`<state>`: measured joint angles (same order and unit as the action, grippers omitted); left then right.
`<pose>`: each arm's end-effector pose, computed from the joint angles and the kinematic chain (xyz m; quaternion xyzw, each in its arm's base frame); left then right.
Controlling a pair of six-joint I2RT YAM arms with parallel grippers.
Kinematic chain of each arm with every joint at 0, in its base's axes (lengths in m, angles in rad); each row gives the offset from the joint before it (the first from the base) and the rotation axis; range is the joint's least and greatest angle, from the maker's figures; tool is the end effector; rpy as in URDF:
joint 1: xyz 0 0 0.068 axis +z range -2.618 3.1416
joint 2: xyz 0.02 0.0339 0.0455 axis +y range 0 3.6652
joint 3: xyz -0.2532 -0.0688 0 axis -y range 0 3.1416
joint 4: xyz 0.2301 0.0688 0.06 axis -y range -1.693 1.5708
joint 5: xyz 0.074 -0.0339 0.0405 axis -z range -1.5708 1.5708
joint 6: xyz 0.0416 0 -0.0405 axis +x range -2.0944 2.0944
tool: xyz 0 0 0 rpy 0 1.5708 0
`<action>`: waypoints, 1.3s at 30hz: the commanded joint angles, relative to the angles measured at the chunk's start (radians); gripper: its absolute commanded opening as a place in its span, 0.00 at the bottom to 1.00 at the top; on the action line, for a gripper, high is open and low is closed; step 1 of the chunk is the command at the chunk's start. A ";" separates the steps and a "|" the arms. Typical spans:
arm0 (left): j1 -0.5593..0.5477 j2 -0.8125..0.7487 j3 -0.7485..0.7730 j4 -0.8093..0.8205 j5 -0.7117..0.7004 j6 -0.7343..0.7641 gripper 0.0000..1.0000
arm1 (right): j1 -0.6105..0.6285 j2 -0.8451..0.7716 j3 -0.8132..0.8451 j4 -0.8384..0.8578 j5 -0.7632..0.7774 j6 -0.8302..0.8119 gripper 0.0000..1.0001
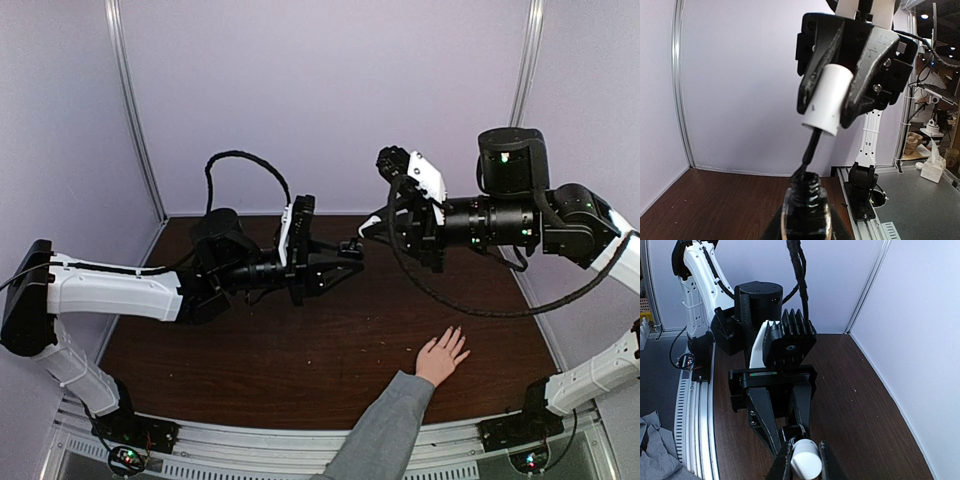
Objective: Paint the nails
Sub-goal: Paint the hand on the nail.
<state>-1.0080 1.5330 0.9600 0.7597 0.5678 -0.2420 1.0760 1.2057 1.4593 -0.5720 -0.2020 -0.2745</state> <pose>0.1643 -0.3024 0.3124 0.4290 0.4876 -0.5774 0.4948 0.1096 0.2207 0.4299 -0.5500 0.5923 0.3027 0.5050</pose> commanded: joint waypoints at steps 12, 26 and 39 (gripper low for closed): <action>-0.004 -0.004 0.005 0.070 -0.015 -0.006 0.00 | 0.007 -0.042 -0.013 -0.003 0.000 -0.021 0.00; -0.004 -0.008 -0.003 0.060 -0.027 0.008 0.00 | 0.006 -0.089 -0.016 -0.012 0.024 0.011 0.00; 0.018 -0.045 -0.047 0.026 -0.056 0.020 0.00 | -0.307 -0.207 -0.267 -0.074 0.084 0.451 0.00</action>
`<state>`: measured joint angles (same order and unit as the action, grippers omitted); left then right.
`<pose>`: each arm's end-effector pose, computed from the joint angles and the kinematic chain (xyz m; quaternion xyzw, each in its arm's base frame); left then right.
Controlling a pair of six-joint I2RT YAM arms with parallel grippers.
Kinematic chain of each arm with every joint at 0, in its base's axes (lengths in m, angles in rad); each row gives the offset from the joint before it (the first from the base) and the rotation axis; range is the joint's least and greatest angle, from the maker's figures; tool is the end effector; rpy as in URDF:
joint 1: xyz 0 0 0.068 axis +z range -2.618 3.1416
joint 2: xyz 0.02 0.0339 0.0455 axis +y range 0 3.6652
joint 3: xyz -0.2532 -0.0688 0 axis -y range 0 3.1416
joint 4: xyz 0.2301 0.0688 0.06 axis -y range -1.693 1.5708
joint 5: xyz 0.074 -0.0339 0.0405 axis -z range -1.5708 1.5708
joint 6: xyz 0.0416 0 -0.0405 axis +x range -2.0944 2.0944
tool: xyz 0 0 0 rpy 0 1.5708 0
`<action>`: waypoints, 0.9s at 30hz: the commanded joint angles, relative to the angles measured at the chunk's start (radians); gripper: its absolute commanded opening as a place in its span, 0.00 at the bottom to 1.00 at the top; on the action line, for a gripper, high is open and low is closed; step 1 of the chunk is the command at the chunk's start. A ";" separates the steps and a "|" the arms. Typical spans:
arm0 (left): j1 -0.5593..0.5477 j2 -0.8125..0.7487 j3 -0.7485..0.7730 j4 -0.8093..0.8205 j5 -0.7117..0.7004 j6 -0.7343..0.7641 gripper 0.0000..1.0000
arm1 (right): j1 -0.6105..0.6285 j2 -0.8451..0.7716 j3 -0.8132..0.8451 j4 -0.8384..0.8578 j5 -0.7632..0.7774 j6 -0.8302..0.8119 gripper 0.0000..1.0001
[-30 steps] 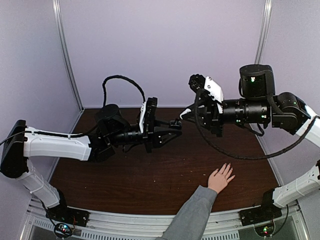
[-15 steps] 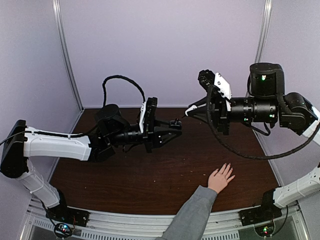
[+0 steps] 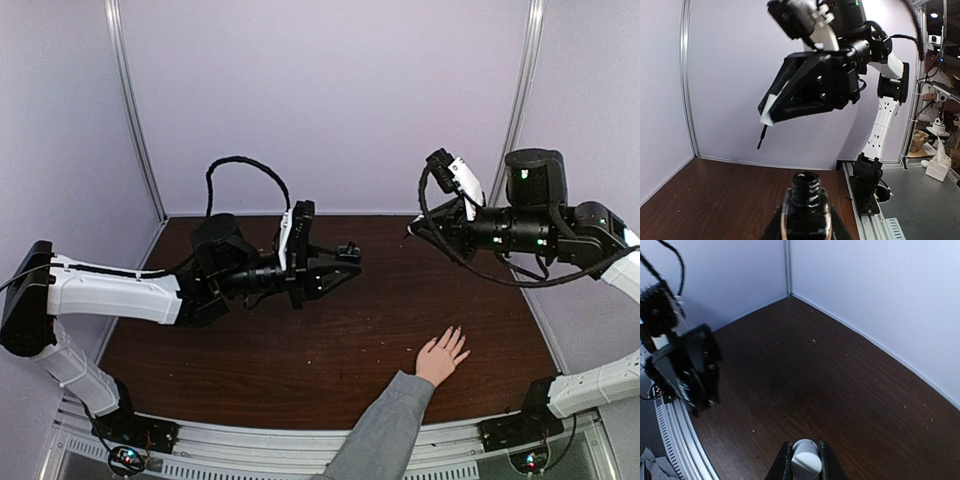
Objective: Paint the nails
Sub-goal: Paint the hand on the nail.
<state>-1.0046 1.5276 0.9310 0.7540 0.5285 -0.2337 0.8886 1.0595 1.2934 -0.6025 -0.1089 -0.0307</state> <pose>0.1656 -0.2996 0.3041 0.4197 0.5061 -0.5641 0.4994 0.1312 0.1687 0.4045 -0.3929 0.7244 0.2757 0.4949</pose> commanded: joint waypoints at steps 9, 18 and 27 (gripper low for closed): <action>0.023 -0.035 -0.027 0.035 -0.024 0.005 0.00 | -0.396 -0.180 -0.325 -0.128 -0.021 0.394 0.00; 0.027 -0.022 -0.016 0.024 -0.022 0.003 0.00 | -0.582 -0.173 -0.474 -0.152 -0.061 0.428 0.00; 0.034 0.010 0.006 0.020 -0.013 -0.006 0.00 | -0.654 -0.141 -0.553 -0.123 -0.072 0.400 0.00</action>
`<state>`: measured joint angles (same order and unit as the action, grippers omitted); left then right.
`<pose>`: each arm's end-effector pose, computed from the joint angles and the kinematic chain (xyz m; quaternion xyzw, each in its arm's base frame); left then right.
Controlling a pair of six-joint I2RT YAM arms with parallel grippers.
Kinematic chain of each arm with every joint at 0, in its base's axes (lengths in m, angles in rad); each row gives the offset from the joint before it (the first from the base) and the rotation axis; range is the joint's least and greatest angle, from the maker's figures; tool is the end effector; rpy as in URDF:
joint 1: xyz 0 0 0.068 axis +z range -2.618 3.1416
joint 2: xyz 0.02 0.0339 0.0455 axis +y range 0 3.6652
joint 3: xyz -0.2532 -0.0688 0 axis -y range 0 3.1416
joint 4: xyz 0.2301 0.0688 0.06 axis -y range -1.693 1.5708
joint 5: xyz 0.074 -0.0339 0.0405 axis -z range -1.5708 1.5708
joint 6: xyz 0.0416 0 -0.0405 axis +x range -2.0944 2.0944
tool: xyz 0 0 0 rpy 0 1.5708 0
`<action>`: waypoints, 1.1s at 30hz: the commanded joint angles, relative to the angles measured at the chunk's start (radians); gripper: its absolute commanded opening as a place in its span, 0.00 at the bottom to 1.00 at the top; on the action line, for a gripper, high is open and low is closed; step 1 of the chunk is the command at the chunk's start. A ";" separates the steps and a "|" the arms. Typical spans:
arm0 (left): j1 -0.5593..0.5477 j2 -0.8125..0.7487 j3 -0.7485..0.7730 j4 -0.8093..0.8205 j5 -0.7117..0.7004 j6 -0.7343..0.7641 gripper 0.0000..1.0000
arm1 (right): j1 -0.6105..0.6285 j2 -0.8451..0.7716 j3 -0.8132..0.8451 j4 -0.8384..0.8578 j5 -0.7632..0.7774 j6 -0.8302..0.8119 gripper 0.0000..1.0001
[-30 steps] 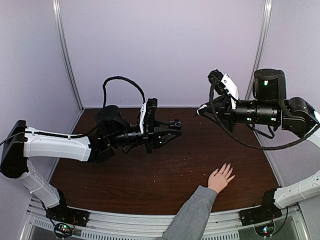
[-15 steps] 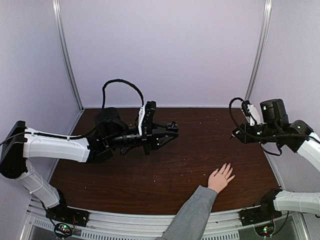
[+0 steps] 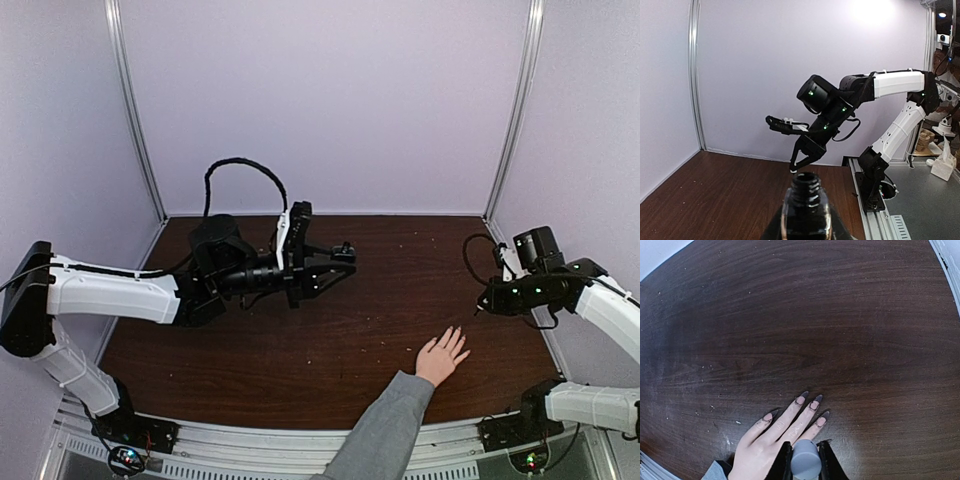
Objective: Paint the nails
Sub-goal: Paint the hand on the nail.
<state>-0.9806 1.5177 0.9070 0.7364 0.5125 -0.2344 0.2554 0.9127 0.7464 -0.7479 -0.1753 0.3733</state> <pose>0.1716 -0.2929 0.2974 0.4102 0.5264 -0.5518 0.5001 0.1648 0.0505 0.2438 0.0274 0.9430 0.1781 0.2798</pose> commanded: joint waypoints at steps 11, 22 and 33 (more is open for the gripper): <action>0.013 0.054 0.055 0.045 0.006 -0.017 0.00 | -0.026 0.019 -0.093 0.116 -0.016 0.031 0.00; 0.014 0.066 0.063 0.049 0.004 -0.026 0.00 | -0.026 -0.025 -0.177 0.190 -0.019 0.022 0.00; 0.023 0.047 0.045 0.041 -0.019 -0.029 0.00 | -0.027 0.057 -0.191 0.228 -0.043 0.037 0.00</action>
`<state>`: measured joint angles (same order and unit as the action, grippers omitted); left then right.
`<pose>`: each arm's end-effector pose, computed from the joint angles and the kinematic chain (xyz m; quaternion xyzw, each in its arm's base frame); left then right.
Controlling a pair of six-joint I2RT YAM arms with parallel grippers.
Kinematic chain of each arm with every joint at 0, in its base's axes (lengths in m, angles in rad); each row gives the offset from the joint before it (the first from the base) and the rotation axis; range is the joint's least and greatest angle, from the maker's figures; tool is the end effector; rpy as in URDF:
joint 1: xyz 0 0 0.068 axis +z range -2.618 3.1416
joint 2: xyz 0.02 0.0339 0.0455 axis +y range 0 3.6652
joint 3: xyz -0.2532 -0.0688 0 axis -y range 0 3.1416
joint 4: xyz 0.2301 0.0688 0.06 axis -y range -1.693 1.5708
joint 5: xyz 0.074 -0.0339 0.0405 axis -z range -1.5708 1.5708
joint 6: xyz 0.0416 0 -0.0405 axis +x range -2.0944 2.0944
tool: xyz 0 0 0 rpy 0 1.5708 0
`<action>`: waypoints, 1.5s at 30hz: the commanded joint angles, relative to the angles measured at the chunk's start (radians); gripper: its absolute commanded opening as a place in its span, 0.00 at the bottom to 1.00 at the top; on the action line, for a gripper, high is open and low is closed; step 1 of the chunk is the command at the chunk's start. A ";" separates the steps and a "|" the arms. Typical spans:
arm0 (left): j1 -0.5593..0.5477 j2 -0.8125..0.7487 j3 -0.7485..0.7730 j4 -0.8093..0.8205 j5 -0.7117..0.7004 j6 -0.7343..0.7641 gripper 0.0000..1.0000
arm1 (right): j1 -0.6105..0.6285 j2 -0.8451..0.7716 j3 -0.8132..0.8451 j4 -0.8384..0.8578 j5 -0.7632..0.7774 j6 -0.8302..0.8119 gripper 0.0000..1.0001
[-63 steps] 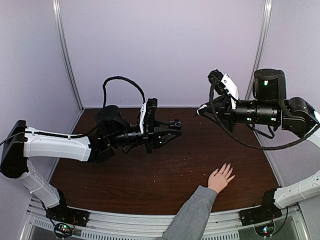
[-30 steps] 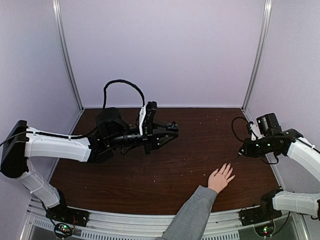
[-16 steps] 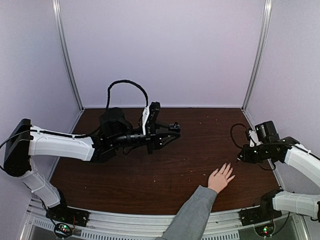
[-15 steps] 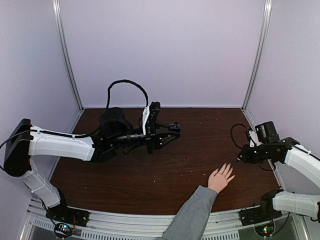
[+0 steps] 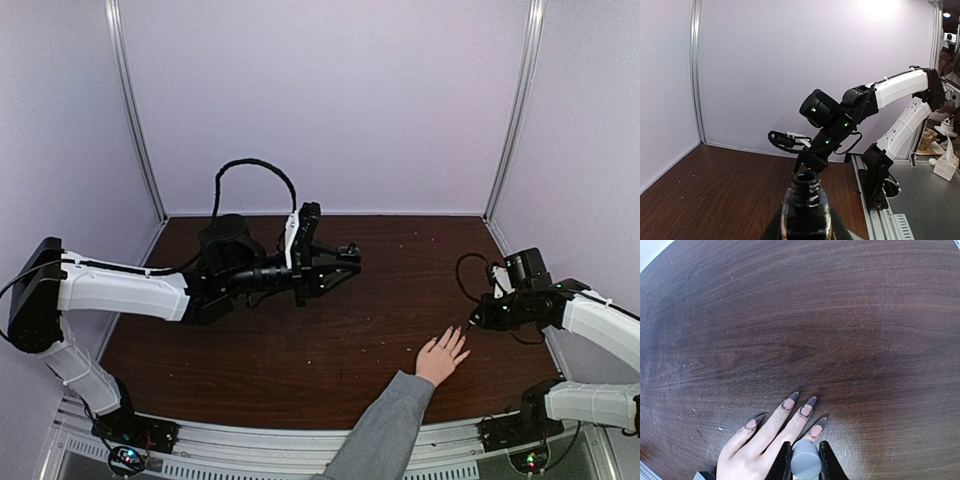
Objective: Paint the nails
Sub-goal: Paint the hand on the nail.
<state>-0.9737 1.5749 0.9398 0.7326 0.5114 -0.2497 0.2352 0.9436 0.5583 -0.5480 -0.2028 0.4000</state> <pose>0.1809 -0.3022 0.2892 0.4054 0.5415 -0.5506 0.4891 0.1687 0.0490 0.1954 0.0461 0.9442 0.1887 0.2662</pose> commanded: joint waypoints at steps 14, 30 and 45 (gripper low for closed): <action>0.031 -0.084 -0.058 0.030 -0.208 0.074 0.00 | -0.013 0.052 -0.016 0.020 -0.008 0.009 0.00; 0.032 -0.088 -0.055 0.020 -0.205 0.079 0.00 | -0.022 0.108 -0.018 0.077 -0.050 -0.002 0.00; 0.032 -0.077 -0.050 0.023 -0.198 0.073 0.00 | -0.032 0.094 -0.026 0.066 -0.033 -0.013 0.00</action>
<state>-0.9478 1.5146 0.8898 0.7288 0.3168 -0.1879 0.2127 1.0496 0.5449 -0.4984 -0.2459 0.3954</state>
